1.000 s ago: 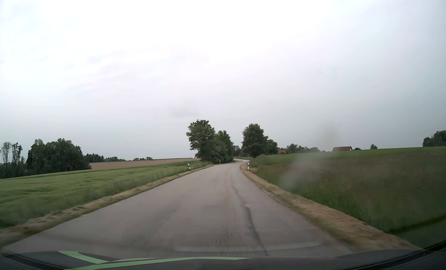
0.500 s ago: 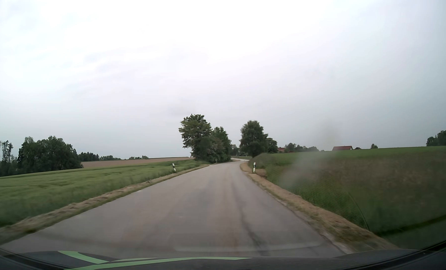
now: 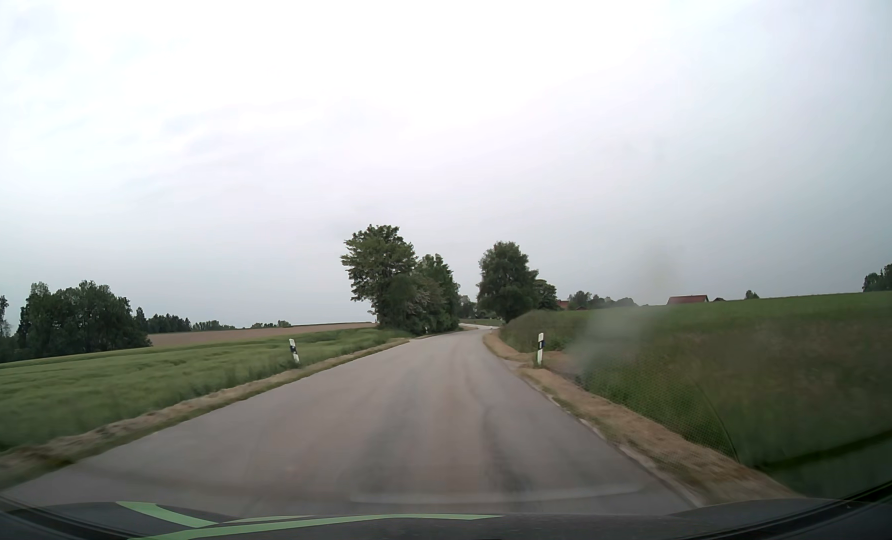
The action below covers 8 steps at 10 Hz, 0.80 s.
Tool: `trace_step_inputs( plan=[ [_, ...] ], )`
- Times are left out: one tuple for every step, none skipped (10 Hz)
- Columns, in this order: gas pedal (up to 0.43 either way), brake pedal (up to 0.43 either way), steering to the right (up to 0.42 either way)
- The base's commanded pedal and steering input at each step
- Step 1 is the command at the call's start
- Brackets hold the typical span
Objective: Follow the waypoints while adhering to traffic rules and regulations
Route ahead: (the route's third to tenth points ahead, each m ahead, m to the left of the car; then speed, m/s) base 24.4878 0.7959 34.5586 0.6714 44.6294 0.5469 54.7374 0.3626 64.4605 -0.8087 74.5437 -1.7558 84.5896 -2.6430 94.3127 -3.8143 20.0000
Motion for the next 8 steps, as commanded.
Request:
trace_step_inputs(
  plan=[
    [0.130,0.000,0.003],
    [0.130,0.000,0.003],
    [0.130,0.000,0.004],
    [0.130,0.000,0.004],
    [0.130,0.000,0.005],
    [0.130,0.000,0.005],
    [0.130,0.000,0.005],
    [0.130,0.000,0.005]
  ],
)
